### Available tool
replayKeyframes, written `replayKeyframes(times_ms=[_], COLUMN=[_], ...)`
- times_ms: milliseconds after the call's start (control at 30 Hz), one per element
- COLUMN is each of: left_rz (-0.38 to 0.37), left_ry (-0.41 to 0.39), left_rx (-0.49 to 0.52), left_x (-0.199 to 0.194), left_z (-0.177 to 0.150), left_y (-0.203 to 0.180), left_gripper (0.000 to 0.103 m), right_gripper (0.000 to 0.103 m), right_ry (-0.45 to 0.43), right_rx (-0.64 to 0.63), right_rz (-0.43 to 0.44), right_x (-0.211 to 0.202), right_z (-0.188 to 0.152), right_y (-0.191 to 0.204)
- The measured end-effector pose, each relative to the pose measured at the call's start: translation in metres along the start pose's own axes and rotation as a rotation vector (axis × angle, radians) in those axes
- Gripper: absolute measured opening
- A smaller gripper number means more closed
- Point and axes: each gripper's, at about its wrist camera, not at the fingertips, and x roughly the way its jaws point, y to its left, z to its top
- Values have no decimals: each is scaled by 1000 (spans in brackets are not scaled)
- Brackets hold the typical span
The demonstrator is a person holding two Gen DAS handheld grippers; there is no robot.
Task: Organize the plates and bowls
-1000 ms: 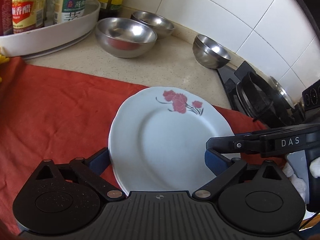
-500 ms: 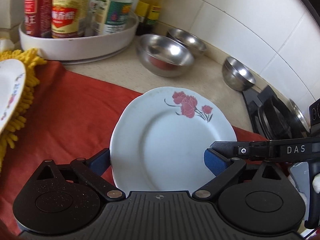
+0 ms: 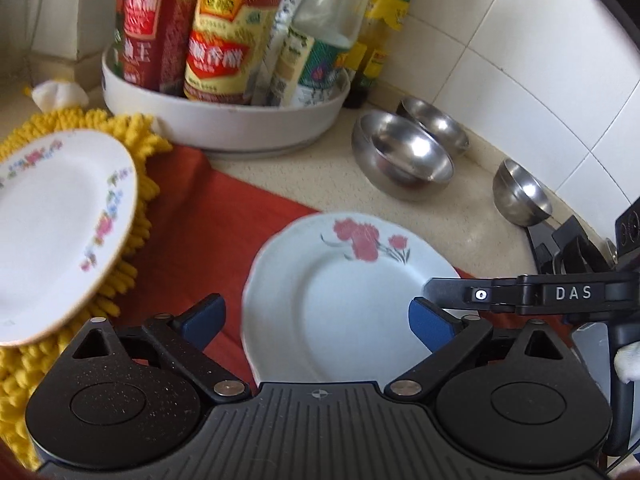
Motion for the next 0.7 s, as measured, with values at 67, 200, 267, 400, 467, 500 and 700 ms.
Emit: replayKeyframes(times_ms=[67,200,267,400,467,500,700], left_rz=[12,43,59,100,133,149,275], left_ry=[-8,-30,-48,-81,-102,-113,-144], left_rx=[1,-3,-3,-12,-21,-28,-95], left_x=[-4,-15,-21,-35,-43,-48,-66], left_z=[3,8,11,17,19,20,24], left_y=[5,16,21,34,44,50,95], left_gripper=[101,101,102,102,102,103,103], right_gripper=[69,70,70,70,70,70,70], right_ry=[-47,-99,-100,-80,-71,-70,-50], right_rx=[-45,-162,-205,-231,-241,-248,-293], right_rz=[-25,-48,-35,-10,8,16,47], right_x=[-8,-15,-12,2,8,10,31], right_z=[4,12,15,20,23,25,34], right_y=[9,34,46,61,69,73,103])
